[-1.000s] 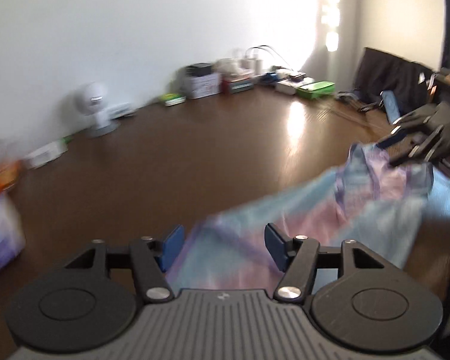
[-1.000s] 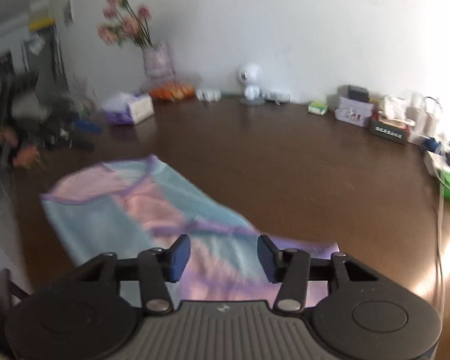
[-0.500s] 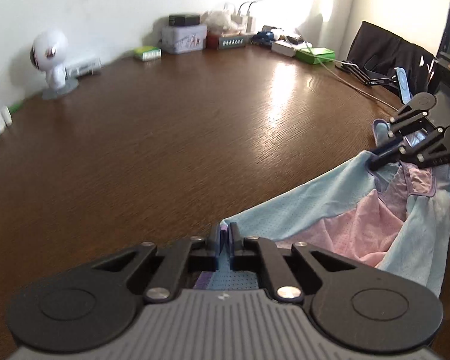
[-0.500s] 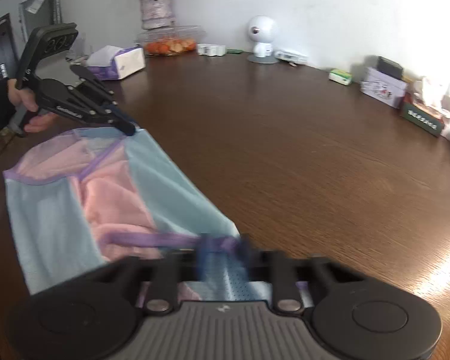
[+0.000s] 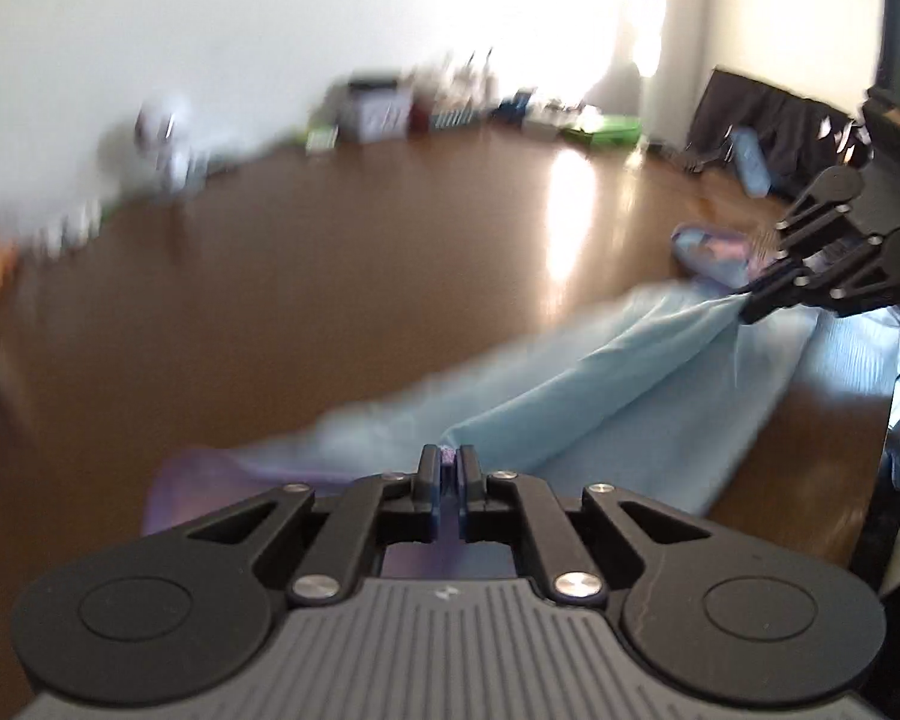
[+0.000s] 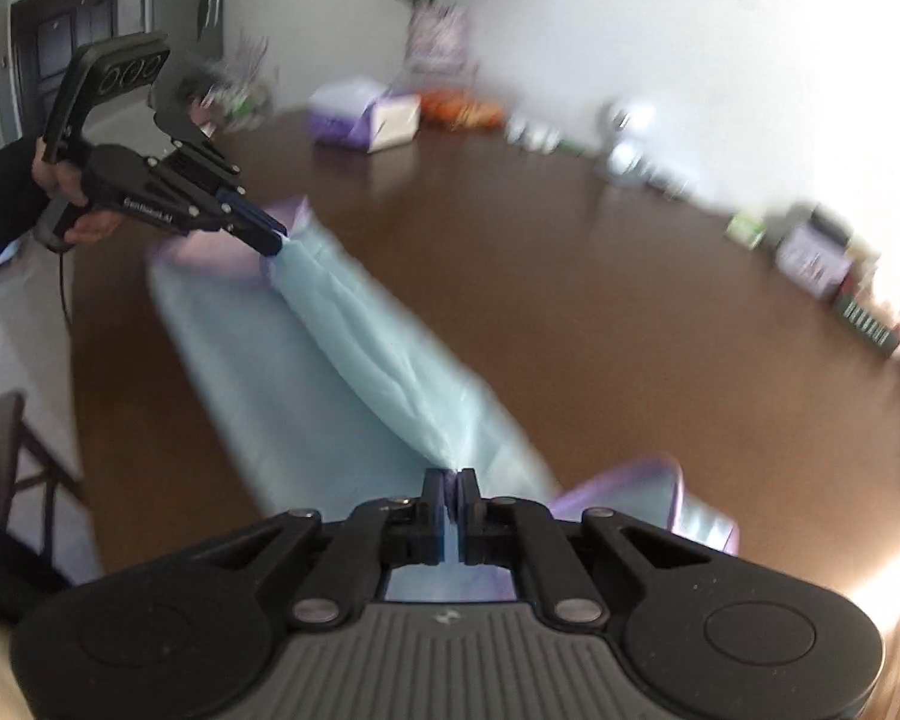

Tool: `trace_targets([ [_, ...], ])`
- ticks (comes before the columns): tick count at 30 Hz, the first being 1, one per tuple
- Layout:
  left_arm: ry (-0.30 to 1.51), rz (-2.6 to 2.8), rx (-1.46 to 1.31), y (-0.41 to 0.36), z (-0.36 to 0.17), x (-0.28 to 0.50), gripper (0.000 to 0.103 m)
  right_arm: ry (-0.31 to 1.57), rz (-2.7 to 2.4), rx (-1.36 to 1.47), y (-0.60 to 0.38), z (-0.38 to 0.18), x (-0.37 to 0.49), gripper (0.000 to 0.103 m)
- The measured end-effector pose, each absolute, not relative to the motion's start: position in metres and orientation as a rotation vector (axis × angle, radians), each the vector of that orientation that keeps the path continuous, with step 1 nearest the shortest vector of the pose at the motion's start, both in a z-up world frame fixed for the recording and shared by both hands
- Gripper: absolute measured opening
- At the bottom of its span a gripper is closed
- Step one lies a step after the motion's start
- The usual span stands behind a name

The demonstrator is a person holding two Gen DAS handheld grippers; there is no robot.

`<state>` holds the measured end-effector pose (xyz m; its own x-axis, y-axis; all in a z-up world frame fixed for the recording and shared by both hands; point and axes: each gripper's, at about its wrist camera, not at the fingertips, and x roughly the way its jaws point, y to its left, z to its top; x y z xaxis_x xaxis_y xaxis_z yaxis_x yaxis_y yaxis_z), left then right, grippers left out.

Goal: Fold clothes

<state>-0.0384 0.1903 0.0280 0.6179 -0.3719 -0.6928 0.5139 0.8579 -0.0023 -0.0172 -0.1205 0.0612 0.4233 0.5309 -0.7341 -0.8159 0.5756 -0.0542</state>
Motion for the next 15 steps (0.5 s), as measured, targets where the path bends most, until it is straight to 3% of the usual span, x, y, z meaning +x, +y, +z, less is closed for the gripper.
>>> trace_targets([
  [3, 0.717, -0.484, 0.116, 0.201, 0.033, -0.044, 0.011, 0.708, 0.898, -0.436, -0.131, 0.070, -0.026, 0.012],
  [5, 0.677, -0.477, 0.090, 0.209, 0.043, -0.045, 0.025, 0.668, 0.828, -0.352, -0.153, 0.092, -0.013, 0.038],
  [6, 0.657, -0.467, 0.074, 0.214, 0.046, -0.043, 0.037, 0.657, 0.773, -0.302, -0.165, 0.102, -0.003, 0.042],
  [7, 0.647, -0.449, 0.049, 0.218, 0.048, -0.039, 0.039, 0.668, 0.722, -0.282, -0.171, 0.104, 0.009, 0.043],
  [10, 0.646, -0.408, 0.004, 0.219, 0.046, -0.026, 0.039, 0.725, 0.641, -0.304, -0.169, 0.093, 0.035, 0.042],
  [12, 0.661, -0.396, 0.014, 0.214, 0.041, -0.018, 0.039, 0.787, 0.625, -0.313, -0.162, 0.078, 0.048, 0.035],
  [14, 0.696, -0.395, 0.052, 0.204, 0.035, -0.013, 0.039, 0.846, 0.620, -0.295, -0.158, 0.064, 0.055, 0.001],
  [15, 0.712, -0.394, 0.071, 0.199, 0.032, -0.010, 0.039, 0.838, 0.613, -0.281, -0.161, 0.063, 0.053, 0.002],
])
